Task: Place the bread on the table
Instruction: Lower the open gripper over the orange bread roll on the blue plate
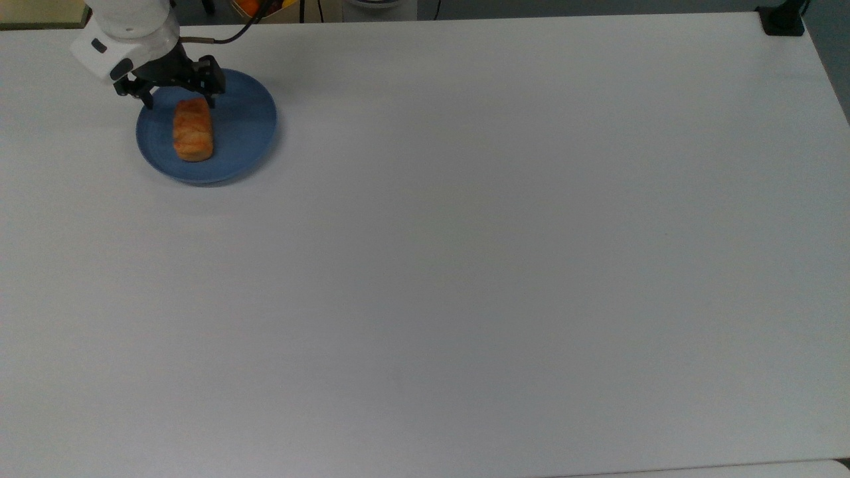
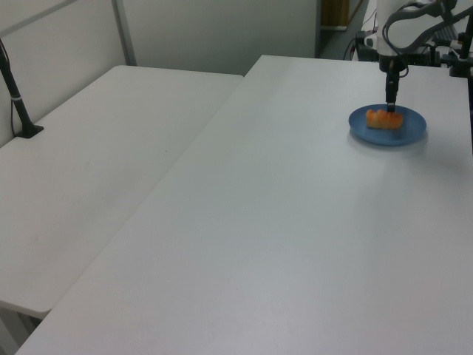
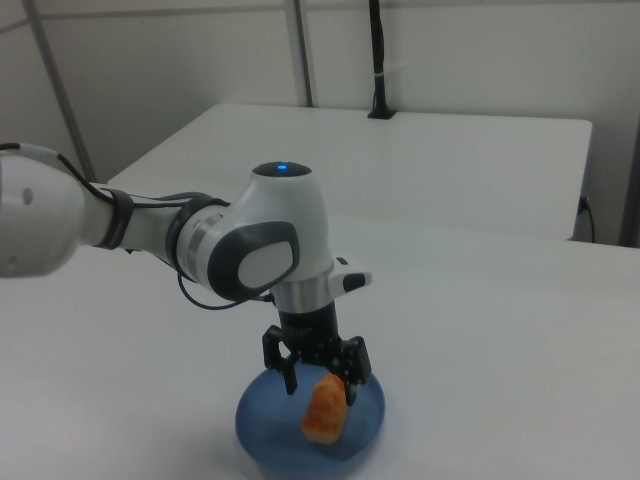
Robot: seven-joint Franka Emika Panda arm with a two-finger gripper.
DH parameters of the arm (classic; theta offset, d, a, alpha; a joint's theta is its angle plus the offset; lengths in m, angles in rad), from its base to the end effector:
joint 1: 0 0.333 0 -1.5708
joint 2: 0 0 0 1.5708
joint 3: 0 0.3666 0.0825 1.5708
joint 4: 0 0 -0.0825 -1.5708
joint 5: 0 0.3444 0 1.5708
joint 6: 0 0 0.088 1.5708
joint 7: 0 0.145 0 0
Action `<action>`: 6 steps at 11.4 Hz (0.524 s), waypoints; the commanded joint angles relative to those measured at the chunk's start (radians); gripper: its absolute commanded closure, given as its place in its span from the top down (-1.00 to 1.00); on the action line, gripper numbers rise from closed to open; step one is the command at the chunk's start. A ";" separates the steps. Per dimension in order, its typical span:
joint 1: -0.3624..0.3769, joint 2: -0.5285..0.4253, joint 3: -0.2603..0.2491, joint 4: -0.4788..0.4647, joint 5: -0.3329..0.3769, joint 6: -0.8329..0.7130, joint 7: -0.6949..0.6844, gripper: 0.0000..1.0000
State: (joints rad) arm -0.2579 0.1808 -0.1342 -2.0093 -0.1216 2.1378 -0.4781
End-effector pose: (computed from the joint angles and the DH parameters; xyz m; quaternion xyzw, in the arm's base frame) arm 0.5113 -0.2183 0.3982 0.9947 0.0775 -0.0496 0.0458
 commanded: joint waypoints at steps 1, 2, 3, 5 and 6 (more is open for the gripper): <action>-0.001 0.038 0.004 -0.016 0.025 0.057 -0.028 0.75; 0.002 0.048 0.004 -0.017 0.026 0.057 -0.028 0.60; 0.006 0.058 0.005 -0.016 0.026 0.059 -0.028 0.46; 0.009 0.060 0.005 -0.016 0.026 0.076 -0.027 0.10; 0.009 0.060 0.005 -0.016 0.026 0.074 -0.027 -0.12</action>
State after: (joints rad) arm -0.2547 0.2518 -0.1267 -2.0094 -0.1149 2.1831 -0.4830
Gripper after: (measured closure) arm 0.405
